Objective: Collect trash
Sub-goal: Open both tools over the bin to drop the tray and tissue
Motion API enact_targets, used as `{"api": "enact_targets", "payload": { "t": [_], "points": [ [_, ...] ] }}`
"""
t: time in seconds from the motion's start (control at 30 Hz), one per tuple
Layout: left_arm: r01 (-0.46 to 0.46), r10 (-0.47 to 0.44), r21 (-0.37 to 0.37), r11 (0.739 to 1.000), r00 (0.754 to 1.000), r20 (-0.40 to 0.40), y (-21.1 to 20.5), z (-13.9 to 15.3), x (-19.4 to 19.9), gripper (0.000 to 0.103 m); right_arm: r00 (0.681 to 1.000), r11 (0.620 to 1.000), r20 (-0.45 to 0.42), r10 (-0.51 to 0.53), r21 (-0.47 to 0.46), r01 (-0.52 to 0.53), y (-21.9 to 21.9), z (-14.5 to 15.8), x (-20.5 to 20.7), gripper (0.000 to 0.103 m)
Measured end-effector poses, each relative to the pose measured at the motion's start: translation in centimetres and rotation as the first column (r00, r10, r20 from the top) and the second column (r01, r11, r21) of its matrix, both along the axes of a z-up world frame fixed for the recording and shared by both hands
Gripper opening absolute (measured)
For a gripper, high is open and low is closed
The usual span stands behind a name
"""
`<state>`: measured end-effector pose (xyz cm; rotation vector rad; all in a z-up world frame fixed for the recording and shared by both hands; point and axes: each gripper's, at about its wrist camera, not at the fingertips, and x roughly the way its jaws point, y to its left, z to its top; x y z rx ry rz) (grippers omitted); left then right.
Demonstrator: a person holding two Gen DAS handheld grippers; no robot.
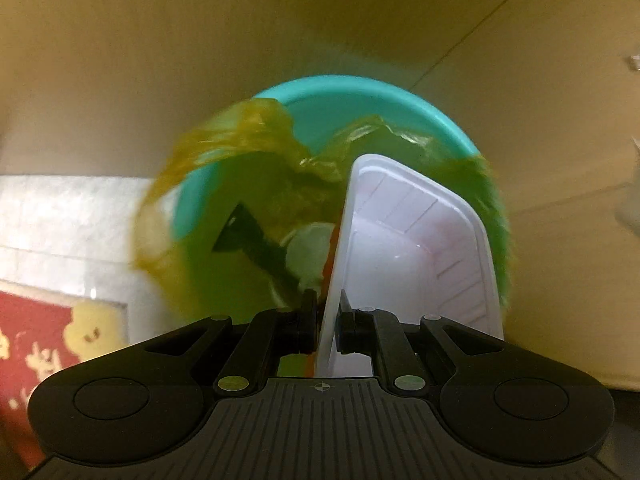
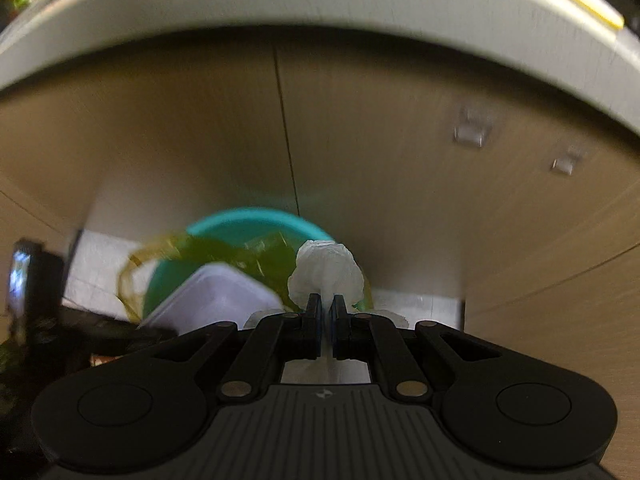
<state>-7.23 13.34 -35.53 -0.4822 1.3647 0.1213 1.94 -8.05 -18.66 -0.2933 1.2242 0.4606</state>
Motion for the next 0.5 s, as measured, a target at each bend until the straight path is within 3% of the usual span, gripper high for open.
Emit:
{"api": "enact_targets", "payload": {
  "t": [0.17, 0.23, 0.37, 0.5],
  "points": [
    [-0.006, 0.006, -0.017, 1.000, 0.999, -0.035, 0.5, -5.6, 1.3, 0.033, 0.999, 1.000, -0.047, 0.013, -0.027, -0.014, -0.6, -3.5, 0.5, 0.005],
    [-0.024, 0.022, -0.041, 0.999, 0.998, -0.051, 0.9, -6.5, 1.9, 0.031, 0.998, 0.999, -0.065, 0.025, -0.027, -0.027, -0.4, -4.6, 0.3, 0.005],
    [-0.038, 0.035, -0.062, 0.997, 0.998, -0.050, 1.2, -6.7, 2.0, 0.031, 0.993, 0.998, -0.093, 0.067, -0.010, -0.069, 0.7, -7.3, 0.3, 0.005],
    [-0.056, 0.056, -0.105, 0.993, 0.998, -0.005, 2.0, -4.9, 1.4, 0.031, 0.985, 0.995, -0.141, 0.099, 0.033, -0.095, 3.1, -10.6, 0.1, 0.005]
  ]
}}
